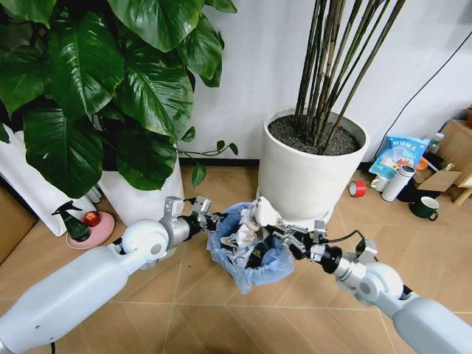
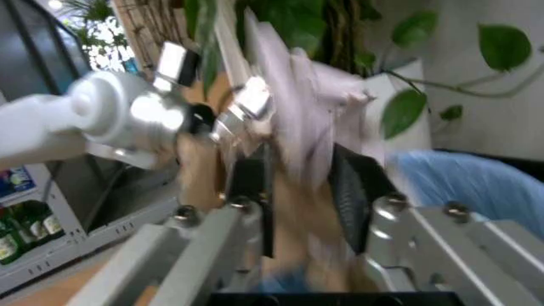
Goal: Pick up the trash bin and place the garbage on the floor into it.
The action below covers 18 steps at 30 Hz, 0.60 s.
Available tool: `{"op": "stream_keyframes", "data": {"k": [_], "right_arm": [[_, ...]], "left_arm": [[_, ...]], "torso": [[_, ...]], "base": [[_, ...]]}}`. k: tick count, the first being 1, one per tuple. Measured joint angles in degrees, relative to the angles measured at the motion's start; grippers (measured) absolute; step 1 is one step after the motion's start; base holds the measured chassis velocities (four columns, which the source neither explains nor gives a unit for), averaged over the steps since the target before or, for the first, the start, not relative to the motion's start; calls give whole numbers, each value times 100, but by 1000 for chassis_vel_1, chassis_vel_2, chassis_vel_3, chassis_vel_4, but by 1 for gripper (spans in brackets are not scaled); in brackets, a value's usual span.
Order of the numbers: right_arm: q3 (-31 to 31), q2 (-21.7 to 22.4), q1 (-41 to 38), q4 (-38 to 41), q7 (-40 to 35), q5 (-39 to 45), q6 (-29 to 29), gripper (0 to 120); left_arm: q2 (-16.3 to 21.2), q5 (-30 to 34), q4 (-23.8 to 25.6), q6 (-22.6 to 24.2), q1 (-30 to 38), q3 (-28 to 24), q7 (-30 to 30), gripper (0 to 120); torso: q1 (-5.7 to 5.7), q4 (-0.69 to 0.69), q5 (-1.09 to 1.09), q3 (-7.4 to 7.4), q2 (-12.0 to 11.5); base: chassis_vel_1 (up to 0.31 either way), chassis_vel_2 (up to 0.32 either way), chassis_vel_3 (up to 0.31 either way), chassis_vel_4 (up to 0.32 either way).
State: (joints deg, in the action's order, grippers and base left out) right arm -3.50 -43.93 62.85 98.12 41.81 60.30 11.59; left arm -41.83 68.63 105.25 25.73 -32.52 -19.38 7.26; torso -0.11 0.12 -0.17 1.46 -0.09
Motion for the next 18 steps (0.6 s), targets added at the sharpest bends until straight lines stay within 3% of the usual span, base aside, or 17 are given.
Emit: {"op": "stream_keyframes", "data": {"k": [8, 18], "right_arm": [[168, -62, -210, -282, -44, -25, -19, 53], [-374, 192, 190, 316, -73, -65, 32, 90]], "left_arm": [[16, 14, 29, 8, -27, 27, 4, 0], [26, 4, -44, 61, -65, 41, 95, 0]], "torso": [[0, 0, -1, 0, 0], [0, 2, -1, 0, 0]], "base": [[0, 0, 0, 0], [0, 0, 0, 0]]}}
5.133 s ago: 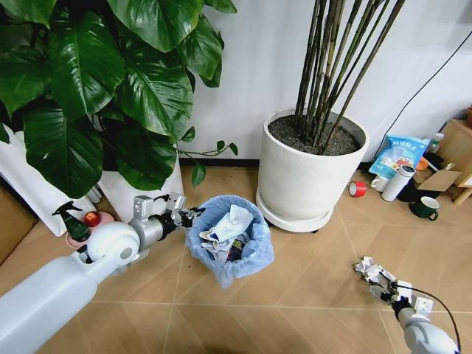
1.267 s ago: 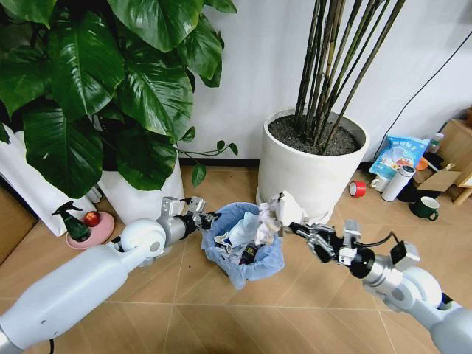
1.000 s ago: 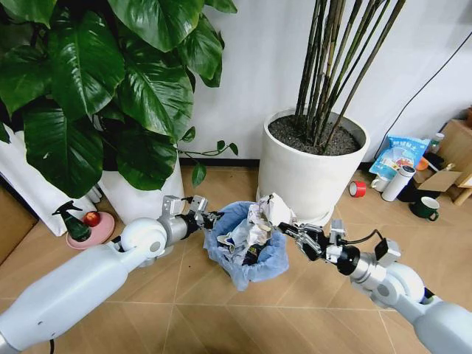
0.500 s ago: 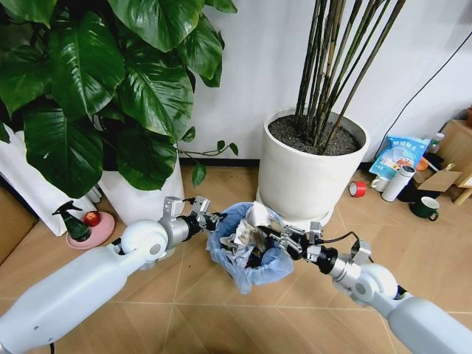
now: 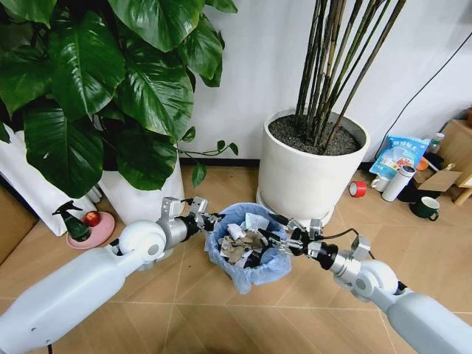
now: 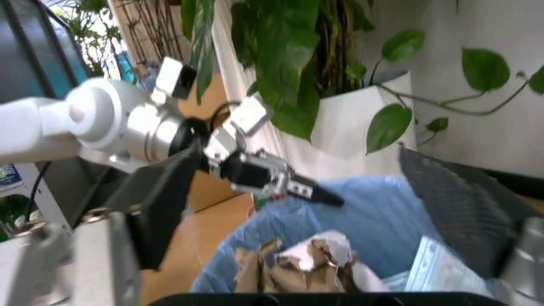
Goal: Pick up the trash bin and place the garbage on the floor into it.
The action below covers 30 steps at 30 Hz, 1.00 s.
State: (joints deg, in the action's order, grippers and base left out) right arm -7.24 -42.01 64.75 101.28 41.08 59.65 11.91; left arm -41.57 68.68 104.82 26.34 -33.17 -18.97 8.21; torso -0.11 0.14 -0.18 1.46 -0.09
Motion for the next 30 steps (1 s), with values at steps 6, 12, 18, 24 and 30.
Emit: {"op": "stream_keyframes", "data": {"k": [6, 12, 18, 24, 30], "right_arm": [[-579, 69, 500, 170, -744, -31, 71, 100], [-1520, 26, 1305, 90, -1499, -276, 116, 100], [-2188, -214, 1854, 5, -2466, -700, 223, 100], [-2969, -670, 2670, 91, -2845, -1085, 181, 100], [-3553, -1130, 3259, 224, -2943, -1392, 246, 100]], "left_arm": [[102, -82, -1, 6, -292, 324, 32, 0], [372, -315, 291, -3, -1071, 1165, -33, 0], [544, -470, 480, -23, -1676, 1815, -64, 0], [823, -673, 637, 11, -2367, 2368, -22, 0], [965, -887, 767, 7, -2834, 2708, 3, 0]], "torso": [[0, 0, 1, 0, 0], [0, -1, -2, 0, 1], [1, -2, 0, 0, 1], [1, 0, -3, 0, 1], [1, -3, -1, 0, 1]], "base": [[0, 0, 0, 0], [0, 0, 0, 0], [0, 0, 0, 0], [0, 0, 0, 0], [0, 0, 0, 0]]}}
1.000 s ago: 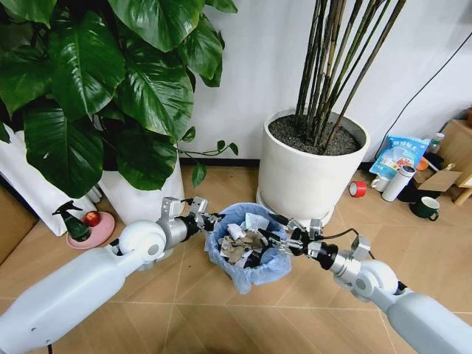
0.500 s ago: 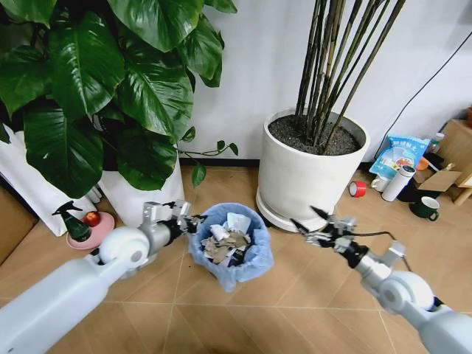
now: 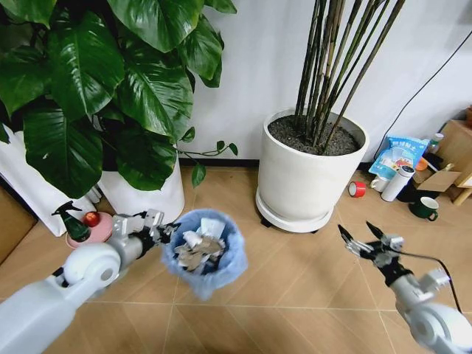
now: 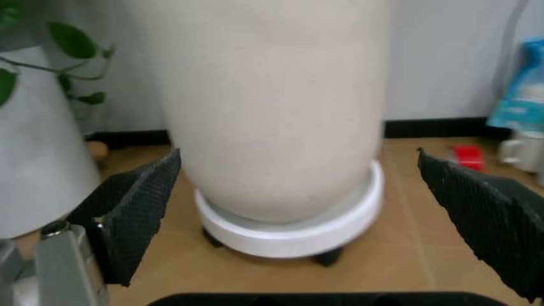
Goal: Pick up the trash bin and place the garbage on the floor into it.
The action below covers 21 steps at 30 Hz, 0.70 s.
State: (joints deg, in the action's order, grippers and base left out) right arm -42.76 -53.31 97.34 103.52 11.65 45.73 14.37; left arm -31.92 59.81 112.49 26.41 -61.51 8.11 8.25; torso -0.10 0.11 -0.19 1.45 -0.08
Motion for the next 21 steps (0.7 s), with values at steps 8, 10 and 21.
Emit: {"op": "stream_keyframes", "data": {"k": [8, 10, 21], "right_arm": [[-702, -411, 584, 160, 89, -213, 239, 100], [-904, -614, 762, 233, 89, -336, 307, 100], [-942, -766, 839, 289, 111, -500, 404, 100]], "left_arm": [[18, -71, -118, -36, -45, 82, 4, 0], [10, -72, -109, -48, -102, 199, -5, 0], [-88, -203, -87, -68, -762, 976, 0, 0]], "torso": [[0, 3, 2, 0, 0], [0, 3, 0, 0, 0], [0, 1, 3, 0, 0]], "base": [[0, 0, 0, 0], [0, 0, 0, 0], [0, 0, 0, 0]]}}
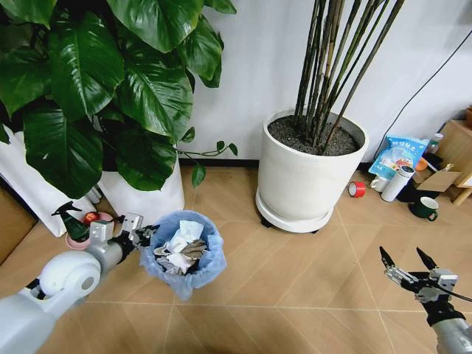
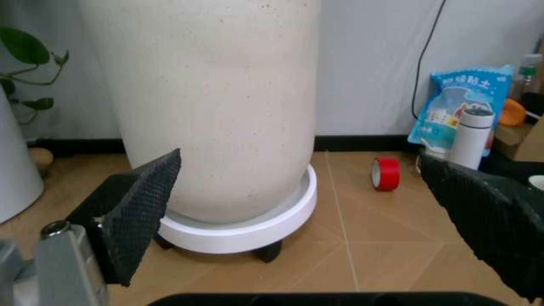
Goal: Pick up the trash bin and place the garbage on the floor into it.
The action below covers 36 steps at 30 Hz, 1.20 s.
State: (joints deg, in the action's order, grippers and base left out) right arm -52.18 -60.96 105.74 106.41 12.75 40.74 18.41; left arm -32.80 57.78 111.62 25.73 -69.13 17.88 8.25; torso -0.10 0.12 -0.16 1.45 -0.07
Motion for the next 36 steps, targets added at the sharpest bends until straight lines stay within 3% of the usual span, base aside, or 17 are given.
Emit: {"op": "stream_keyframes", "data": {"k": [10, 21, 26, 36], "right_arm": [[159, 66, -156, -125, -79, -35, -30, 100], [339, -61, -420, -369, -50, -250, -29, 100], [403, -271, -592, -453, 9, -389, 8, 100], [344, -308, -651, -497, 23, -419, 11, 100]], "left_arm": [[-84, -44, -43, 2, -357, 356, 13, 0], [-235, -161, -115, -37, -1204, 1200, -135, 0], [-491, -267, -162, -90, -1319, 1462, -193, 0], [-591, -385, -107, -115, -1368, 1607, -265, 0]], "torso": [[0, 1, -1, 0, -1], [0, 0, -2, 0, -1], [0, 2, -2, 0, -1], [-1, 2, -2, 0, -1]], "base": [[0, 0, 0, 0], [0, 0, 0, 0], [0, 0, 0, 0], [0, 0, 0, 0]]}}
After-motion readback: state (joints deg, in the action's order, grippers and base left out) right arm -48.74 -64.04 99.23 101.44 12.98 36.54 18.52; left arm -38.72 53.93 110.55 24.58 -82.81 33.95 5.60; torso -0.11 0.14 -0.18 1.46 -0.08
